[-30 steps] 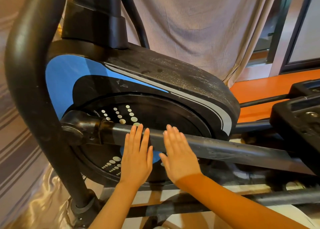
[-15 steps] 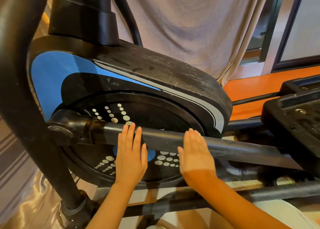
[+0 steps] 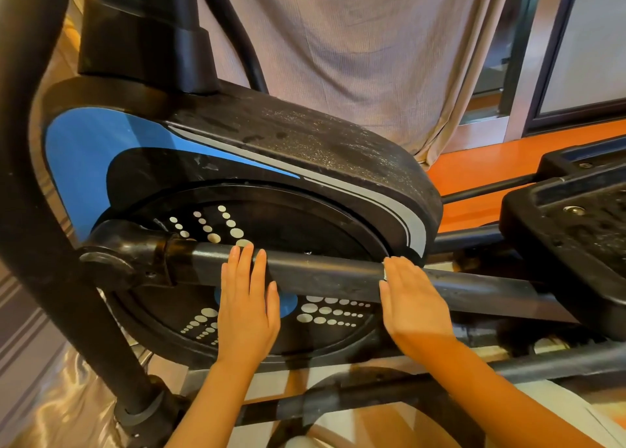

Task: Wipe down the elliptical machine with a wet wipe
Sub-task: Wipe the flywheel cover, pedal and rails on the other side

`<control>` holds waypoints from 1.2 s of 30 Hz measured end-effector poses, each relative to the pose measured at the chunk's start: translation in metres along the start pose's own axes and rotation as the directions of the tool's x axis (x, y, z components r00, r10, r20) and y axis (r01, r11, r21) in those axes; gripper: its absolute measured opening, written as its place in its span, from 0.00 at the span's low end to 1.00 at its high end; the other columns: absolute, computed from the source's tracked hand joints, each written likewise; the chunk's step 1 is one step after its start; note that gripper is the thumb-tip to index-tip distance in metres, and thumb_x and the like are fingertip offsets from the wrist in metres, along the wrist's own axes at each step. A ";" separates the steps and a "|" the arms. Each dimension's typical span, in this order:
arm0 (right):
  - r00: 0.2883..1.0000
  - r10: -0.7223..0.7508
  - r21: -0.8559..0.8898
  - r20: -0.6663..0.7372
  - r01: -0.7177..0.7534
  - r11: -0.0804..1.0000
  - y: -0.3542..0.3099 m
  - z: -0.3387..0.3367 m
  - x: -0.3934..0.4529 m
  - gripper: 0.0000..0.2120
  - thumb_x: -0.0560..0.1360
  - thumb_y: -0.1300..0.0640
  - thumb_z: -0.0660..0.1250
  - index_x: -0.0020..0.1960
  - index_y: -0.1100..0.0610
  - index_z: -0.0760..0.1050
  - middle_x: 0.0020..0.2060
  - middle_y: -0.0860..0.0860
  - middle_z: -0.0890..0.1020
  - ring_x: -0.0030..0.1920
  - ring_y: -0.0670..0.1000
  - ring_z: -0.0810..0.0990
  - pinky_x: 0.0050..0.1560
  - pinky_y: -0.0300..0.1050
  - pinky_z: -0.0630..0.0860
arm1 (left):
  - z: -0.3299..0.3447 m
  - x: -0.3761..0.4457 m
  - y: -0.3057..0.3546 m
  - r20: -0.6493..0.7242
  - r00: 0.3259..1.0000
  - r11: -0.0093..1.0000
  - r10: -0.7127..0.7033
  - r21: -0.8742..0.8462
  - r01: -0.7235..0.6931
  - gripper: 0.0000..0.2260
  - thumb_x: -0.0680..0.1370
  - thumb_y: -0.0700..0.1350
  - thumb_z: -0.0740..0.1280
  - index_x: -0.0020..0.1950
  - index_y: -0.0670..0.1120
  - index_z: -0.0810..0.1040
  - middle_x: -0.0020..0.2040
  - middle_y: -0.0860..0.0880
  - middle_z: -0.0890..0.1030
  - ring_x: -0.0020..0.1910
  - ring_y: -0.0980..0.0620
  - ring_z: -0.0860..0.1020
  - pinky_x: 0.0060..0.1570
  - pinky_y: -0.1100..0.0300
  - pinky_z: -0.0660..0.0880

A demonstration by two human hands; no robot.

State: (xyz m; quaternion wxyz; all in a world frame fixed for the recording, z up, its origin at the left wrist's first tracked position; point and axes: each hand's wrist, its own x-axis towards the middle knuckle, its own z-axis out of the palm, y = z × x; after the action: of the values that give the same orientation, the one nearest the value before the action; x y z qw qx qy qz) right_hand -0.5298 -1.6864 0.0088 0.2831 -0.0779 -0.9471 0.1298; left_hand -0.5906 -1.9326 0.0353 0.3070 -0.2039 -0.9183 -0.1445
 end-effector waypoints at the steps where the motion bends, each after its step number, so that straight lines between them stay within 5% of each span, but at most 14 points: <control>1: 0.999 0.029 0.010 0.020 -0.029 1.000 -0.005 -0.002 0.003 0.15 0.78 0.55 0.62 0.56 0.64 0.79 0.51 0.60 0.82 0.53 0.62 0.82 0.56 0.56 0.78 | 0.000 0.000 0.001 0.000 1.000 1.000 -0.010 -0.005 0.010 0.25 0.81 0.49 0.54 0.76 0.40 0.63 0.78 0.41 0.62 0.80 0.44 0.54 0.78 0.52 0.45; 3: 0.999 0.032 0.065 0.008 -0.032 0.997 -0.027 -0.009 0.013 0.07 0.73 0.58 0.71 0.46 0.62 0.78 0.42 0.58 0.81 0.44 0.59 0.81 0.46 0.56 0.81 | 0.001 -0.001 0.003 0.002 1.000 1.000 -0.028 -0.011 0.028 0.25 0.81 0.49 0.54 0.76 0.40 0.63 0.78 0.41 0.61 0.80 0.45 0.53 0.78 0.50 0.48; 5: 0.993 -0.111 0.116 -0.052 0.116 0.986 -0.057 -0.014 0.022 0.10 0.65 0.59 0.78 0.41 0.61 0.79 0.38 0.56 0.80 0.39 0.57 0.80 0.39 0.54 0.82 | 0.001 -0.002 0.004 0.007 0.999 0.999 -0.032 -0.008 0.032 0.25 0.82 0.50 0.54 0.77 0.40 0.63 0.79 0.42 0.61 0.80 0.46 0.52 0.78 0.50 0.48; 8: 0.961 -0.257 0.172 -0.107 0.272 0.947 -0.094 -0.002 0.026 0.13 0.74 0.55 0.68 0.54 0.63 0.80 0.49 0.58 0.83 0.51 0.58 0.82 0.54 0.52 0.80 | -0.001 -0.001 0.004 0.016 1.000 1.000 -0.013 0.021 0.013 0.25 0.82 0.49 0.54 0.77 0.39 0.62 0.79 0.41 0.60 0.80 0.45 0.53 0.79 0.53 0.44; 11: 0.933 -0.359 0.148 0.026 0.352 0.924 -0.095 0.012 0.019 0.25 0.80 0.51 0.50 0.71 0.62 0.70 0.68 0.57 0.75 0.69 0.56 0.72 0.71 0.50 0.65 | -0.002 -0.001 0.005 0.022 1.000 0.999 -0.011 0.042 0.010 0.25 0.82 0.50 0.53 0.77 0.38 0.62 0.78 0.40 0.60 0.80 0.44 0.53 0.78 0.53 0.44; 14: 0.883 -0.462 0.073 0.087 0.456 0.887 -0.055 0.017 0.010 0.26 0.79 0.53 0.49 0.76 0.59 0.62 0.75 0.54 0.65 0.75 0.54 0.63 0.75 0.50 0.55 | -0.004 -0.001 0.005 0.033 0.999 0.999 -0.024 0.043 0.022 0.26 0.82 0.50 0.53 0.77 0.39 0.63 0.79 0.41 0.61 0.80 0.45 0.52 0.78 0.49 0.49; 19: 0.958 -0.282 0.058 0.053 0.279 0.959 0.025 0.021 -0.021 0.29 0.78 0.58 0.51 0.79 0.58 0.54 0.76 0.54 0.59 0.76 0.54 0.60 0.77 0.48 0.48 | -0.008 0.000 0.007 0.049 0.998 0.997 -0.029 0.074 0.025 0.25 0.82 0.50 0.52 0.76 0.39 0.64 0.78 0.42 0.62 0.80 0.45 0.53 0.76 0.43 0.56; 23: 0.988 -0.153 0.012 0.008 0.153 0.988 0.018 0.027 -0.024 0.32 0.77 0.58 0.50 0.79 0.62 0.46 0.75 0.58 0.60 0.74 0.61 0.62 0.76 0.50 0.46 | -0.007 0.000 0.012 0.037 0.997 0.994 -0.064 0.087 0.061 0.26 0.82 0.51 0.52 0.76 0.39 0.64 0.78 0.41 0.62 0.79 0.44 0.54 0.76 0.44 0.55; 28: 0.930 -0.368 0.035 0.003 0.367 0.929 -0.067 0.032 -0.002 0.40 0.74 0.58 0.69 0.78 0.61 0.50 0.77 0.59 0.57 0.77 0.59 0.55 0.74 0.55 0.51 | 0.002 -0.001 0.019 0.024 0.998 0.985 -0.065 0.159 0.060 0.26 0.82 0.50 0.52 0.77 0.37 0.62 0.78 0.38 0.60 0.79 0.42 0.53 0.76 0.45 0.54; 32: 0.893 -0.446 -0.020 0.065 0.448 0.894 -0.056 0.037 0.000 0.35 0.79 0.57 0.58 0.80 0.59 0.44 0.79 0.56 0.47 0.79 0.55 0.45 0.78 0.53 0.46 | 0.006 -0.004 0.021 0.015 0.997 0.985 -0.077 0.156 0.073 0.27 0.82 0.50 0.52 0.78 0.38 0.59 0.79 0.39 0.58 0.80 0.43 0.52 0.77 0.46 0.54; 36: 0.968 -0.242 -0.088 0.063 0.247 0.965 0.012 0.039 -0.028 0.31 0.79 0.51 0.54 0.78 0.61 0.52 0.78 0.58 0.52 0.77 0.59 0.55 0.75 0.53 0.50 | 0.008 -0.002 0.028 0.034 0.999 0.987 -0.031 0.161 0.025 0.26 0.82 0.51 0.53 0.77 0.38 0.61 0.78 0.39 0.60 0.79 0.42 0.54 0.78 0.49 0.48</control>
State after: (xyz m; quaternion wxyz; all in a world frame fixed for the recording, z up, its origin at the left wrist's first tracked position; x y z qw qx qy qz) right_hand -0.5275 -1.6889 -0.0403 0.2681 0.0294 -0.9616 0.0506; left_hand -0.5801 -1.9061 0.0319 0.3035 -0.1681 -0.9352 -0.0704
